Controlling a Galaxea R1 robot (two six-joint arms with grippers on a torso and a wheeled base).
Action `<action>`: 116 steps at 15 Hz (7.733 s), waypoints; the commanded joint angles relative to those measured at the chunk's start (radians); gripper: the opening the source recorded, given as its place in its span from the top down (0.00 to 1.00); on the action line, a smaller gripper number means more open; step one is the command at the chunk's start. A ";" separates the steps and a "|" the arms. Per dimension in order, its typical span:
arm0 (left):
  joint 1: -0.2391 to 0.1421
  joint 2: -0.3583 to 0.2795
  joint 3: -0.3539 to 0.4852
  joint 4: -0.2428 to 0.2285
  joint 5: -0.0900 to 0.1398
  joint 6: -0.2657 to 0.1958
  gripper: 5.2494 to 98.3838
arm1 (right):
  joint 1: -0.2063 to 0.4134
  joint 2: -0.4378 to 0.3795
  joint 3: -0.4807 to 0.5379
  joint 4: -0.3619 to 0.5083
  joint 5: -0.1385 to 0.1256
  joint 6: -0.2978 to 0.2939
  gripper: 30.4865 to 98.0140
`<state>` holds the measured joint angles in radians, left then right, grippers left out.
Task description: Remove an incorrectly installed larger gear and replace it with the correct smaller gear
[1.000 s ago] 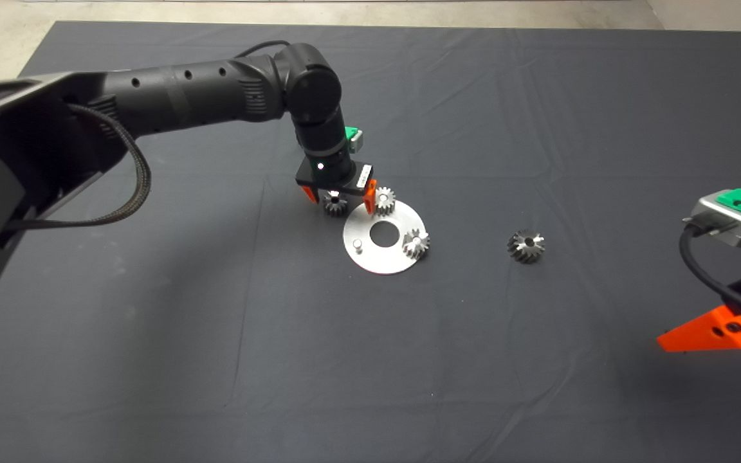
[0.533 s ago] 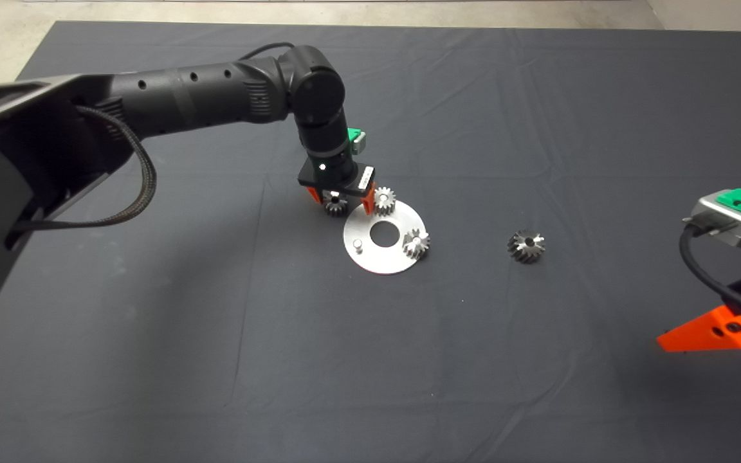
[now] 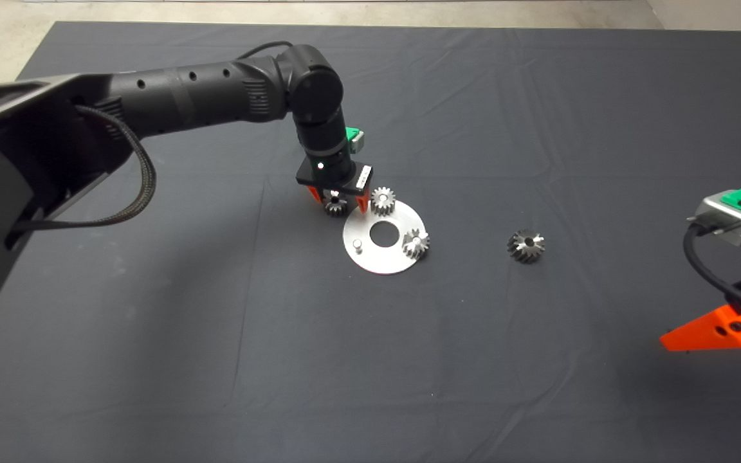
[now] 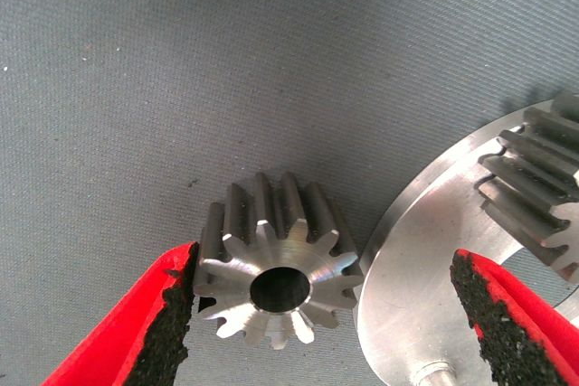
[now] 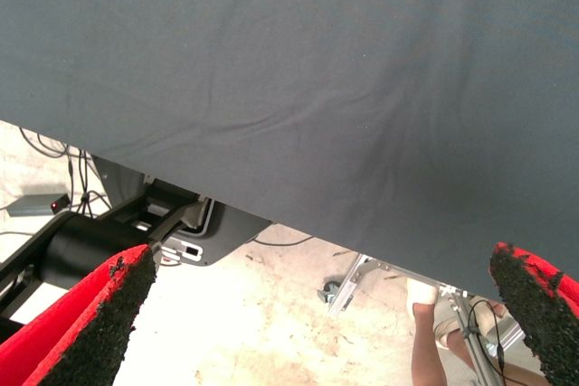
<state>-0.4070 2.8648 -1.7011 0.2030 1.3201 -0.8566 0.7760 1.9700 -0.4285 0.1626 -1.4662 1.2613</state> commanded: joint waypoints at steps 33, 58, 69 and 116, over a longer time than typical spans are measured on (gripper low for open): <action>-0.015 -0.011 -0.043 0.000 0.071 0.005 0.67 | 0.025 -0.003 0.004 0.035 0.002 -0.003 0.01; -0.121 -0.094 0.505 0.006 0.145 -0.349 0.68 | 0.023 0.001 0.005 0.035 0.001 -0.003 0.01; -0.101 -0.069 0.454 0.070 0.151 -0.348 0.68 | 0.024 -0.001 0.005 0.035 0.001 -0.003 0.01; -0.032 -0.012 0.402 0.092 0.166 -0.335 0.68 | 0.025 0.002 0.008 0.038 0.001 -0.003 0.01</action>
<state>-0.4155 2.8405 -1.3074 0.2900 1.4826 -1.1955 0.7813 1.9696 -0.4217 0.1652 -1.4664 1.2579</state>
